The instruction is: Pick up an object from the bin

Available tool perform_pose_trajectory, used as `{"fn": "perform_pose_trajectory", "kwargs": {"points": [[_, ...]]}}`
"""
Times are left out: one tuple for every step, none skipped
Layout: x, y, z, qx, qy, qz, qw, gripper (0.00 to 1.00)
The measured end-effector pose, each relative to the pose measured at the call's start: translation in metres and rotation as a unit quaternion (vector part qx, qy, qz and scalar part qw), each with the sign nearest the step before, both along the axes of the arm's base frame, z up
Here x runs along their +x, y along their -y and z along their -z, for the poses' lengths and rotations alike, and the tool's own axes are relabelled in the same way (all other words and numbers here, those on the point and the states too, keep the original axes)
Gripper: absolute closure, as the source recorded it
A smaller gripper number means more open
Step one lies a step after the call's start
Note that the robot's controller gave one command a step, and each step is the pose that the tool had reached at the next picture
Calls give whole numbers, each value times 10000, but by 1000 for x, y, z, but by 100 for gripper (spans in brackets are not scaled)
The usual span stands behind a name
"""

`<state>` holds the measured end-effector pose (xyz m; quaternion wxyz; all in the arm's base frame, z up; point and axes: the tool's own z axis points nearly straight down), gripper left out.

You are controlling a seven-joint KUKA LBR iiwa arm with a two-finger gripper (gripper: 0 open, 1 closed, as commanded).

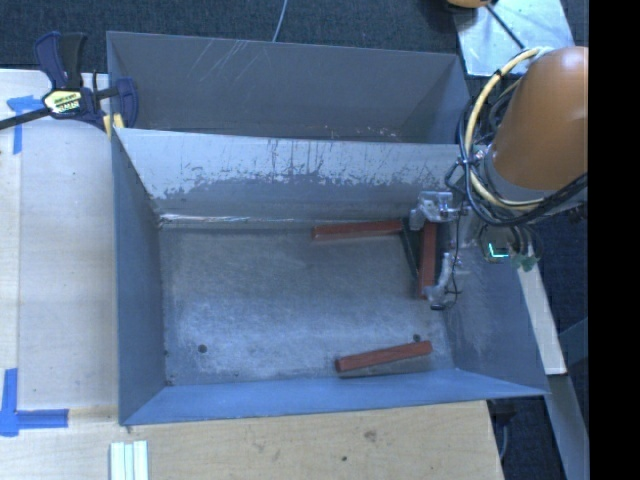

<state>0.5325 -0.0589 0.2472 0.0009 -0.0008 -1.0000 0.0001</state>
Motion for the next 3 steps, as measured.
{"fn": "perform_pose_trajectory", "kwargs": {"points": [[1, 0, -2, -3, 29, -6, 10000, 0], [-1, 15, 50, -6, 61, -95, 9999, 0], [-14, 28, 111, -5, 46, 49, 10000, 0]]}}
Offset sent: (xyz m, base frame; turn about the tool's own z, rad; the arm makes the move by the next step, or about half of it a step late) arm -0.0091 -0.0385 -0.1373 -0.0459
